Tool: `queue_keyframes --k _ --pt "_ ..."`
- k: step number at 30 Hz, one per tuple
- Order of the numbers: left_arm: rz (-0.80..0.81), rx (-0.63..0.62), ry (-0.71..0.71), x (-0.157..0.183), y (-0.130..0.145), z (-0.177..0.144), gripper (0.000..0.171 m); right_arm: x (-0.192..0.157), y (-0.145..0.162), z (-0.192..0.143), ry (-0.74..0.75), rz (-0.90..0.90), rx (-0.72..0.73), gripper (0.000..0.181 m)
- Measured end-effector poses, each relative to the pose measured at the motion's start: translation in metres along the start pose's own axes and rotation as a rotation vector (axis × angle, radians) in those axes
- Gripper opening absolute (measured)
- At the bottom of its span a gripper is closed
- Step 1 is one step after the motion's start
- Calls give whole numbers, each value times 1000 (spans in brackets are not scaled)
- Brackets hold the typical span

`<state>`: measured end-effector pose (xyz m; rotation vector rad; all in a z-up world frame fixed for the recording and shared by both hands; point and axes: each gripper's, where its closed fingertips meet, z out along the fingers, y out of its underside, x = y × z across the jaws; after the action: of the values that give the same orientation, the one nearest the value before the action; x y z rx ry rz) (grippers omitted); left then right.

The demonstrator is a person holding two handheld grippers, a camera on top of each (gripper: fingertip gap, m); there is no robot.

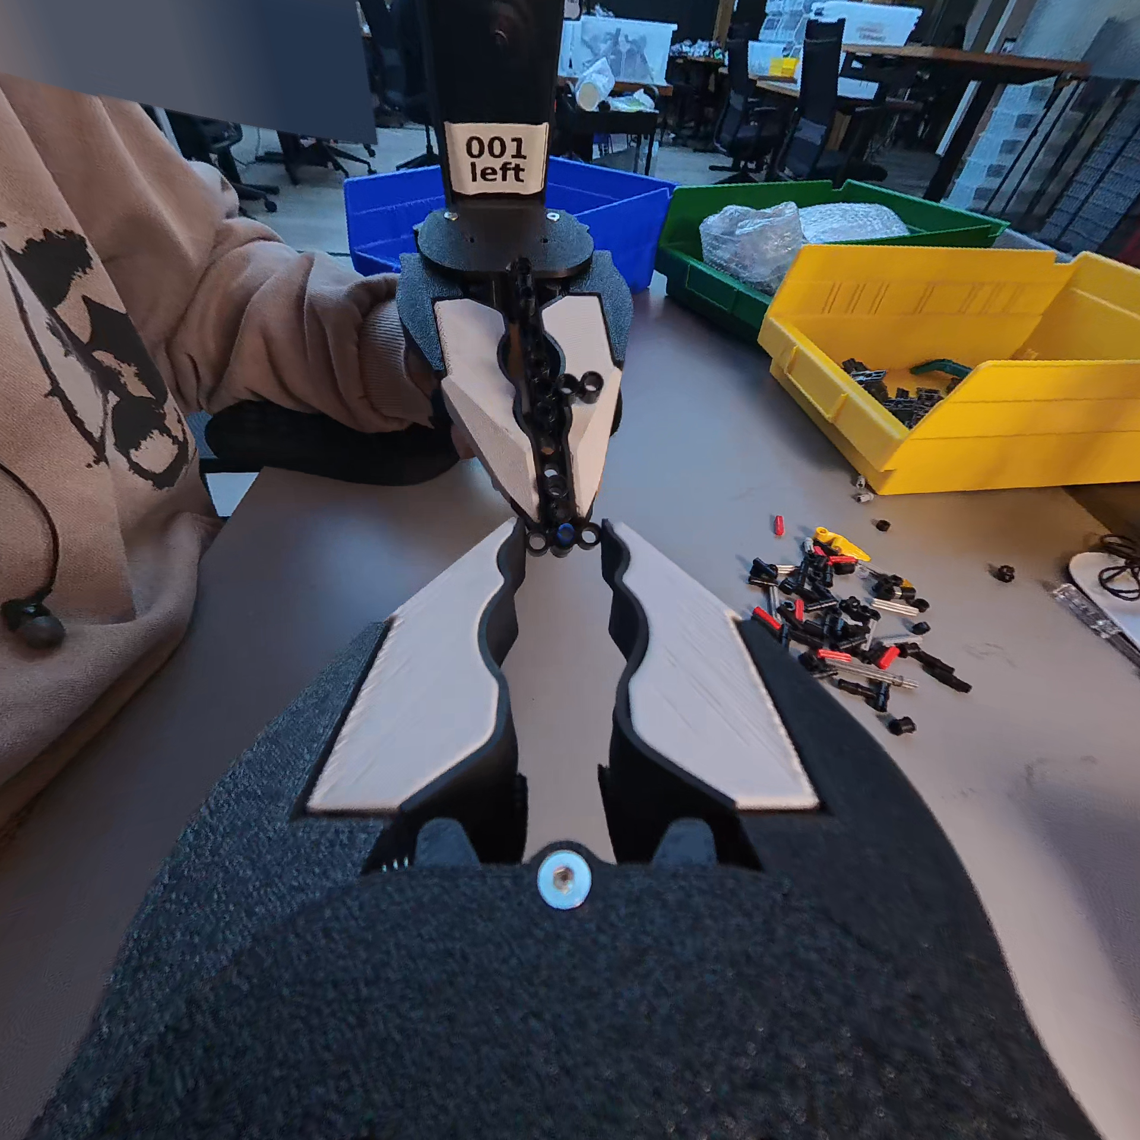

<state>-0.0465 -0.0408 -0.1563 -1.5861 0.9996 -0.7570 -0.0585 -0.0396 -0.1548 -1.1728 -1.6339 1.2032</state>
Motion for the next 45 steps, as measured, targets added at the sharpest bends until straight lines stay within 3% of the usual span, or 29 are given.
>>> queue_keyframes --k 11,18,30,45 --pt "-23 111 20 0 -13 -7 9 2 -27 -3 -25 142 251 22" --pt "-26 126 25 1 -16 -8 8 -1 -24 0 -45 158 247 22" --pt "52 -77 50 8 13 -1 7 -10 18 8 -22 -51 -109 21" --pt "-7 -184 100 14 38 7 7 -16 39 11 -76 -25 -214 22"
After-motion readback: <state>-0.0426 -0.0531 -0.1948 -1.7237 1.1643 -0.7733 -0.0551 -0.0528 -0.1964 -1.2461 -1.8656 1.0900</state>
